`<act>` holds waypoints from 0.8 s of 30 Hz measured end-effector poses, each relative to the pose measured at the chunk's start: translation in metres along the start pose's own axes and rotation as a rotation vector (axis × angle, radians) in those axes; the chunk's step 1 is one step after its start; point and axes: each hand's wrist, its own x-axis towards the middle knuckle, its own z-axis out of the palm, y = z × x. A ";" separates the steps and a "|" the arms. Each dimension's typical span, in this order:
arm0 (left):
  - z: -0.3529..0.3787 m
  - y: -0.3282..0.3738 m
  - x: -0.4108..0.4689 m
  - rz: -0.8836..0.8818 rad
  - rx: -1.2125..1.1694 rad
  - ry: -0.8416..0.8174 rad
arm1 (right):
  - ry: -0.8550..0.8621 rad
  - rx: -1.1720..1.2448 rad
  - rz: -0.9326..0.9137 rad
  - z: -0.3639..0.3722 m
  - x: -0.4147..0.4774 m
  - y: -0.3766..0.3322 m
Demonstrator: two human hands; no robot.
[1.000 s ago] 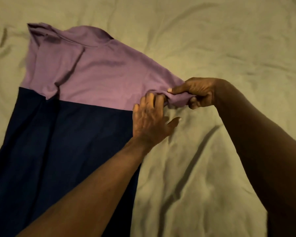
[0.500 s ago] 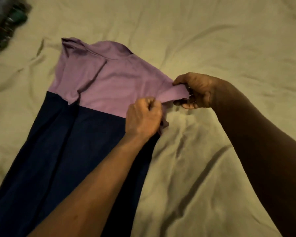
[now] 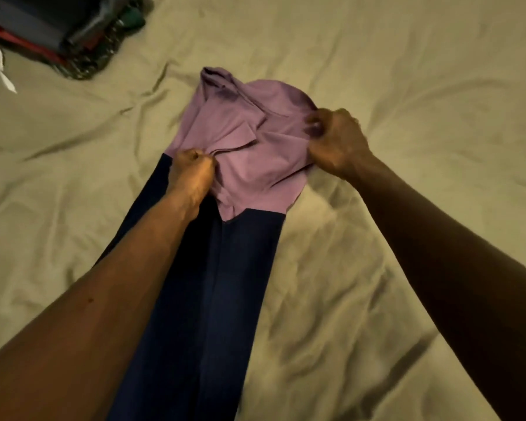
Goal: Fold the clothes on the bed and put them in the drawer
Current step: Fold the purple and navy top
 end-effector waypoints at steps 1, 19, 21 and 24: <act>-0.003 -0.008 0.003 0.007 0.019 -0.016 | 0.015 -0.112 0.027 0.002 -0.002 0.006; -0.001 -0.039 -0.001 0.136 -0.457 0.207 | 0.016 -0.461 -0.338 -0.011 0.041 -0.019; -0.004 -0.044 0.004 0.076 -0.453 0.174 | -0.201 -0.544 -0.313 -0.007 0.038 -0.011; -0.008 -0.046 0.011 0.019 -0.410 0.109 | -0.201 -0.696 -0.288 -0.009 0.038 -0.009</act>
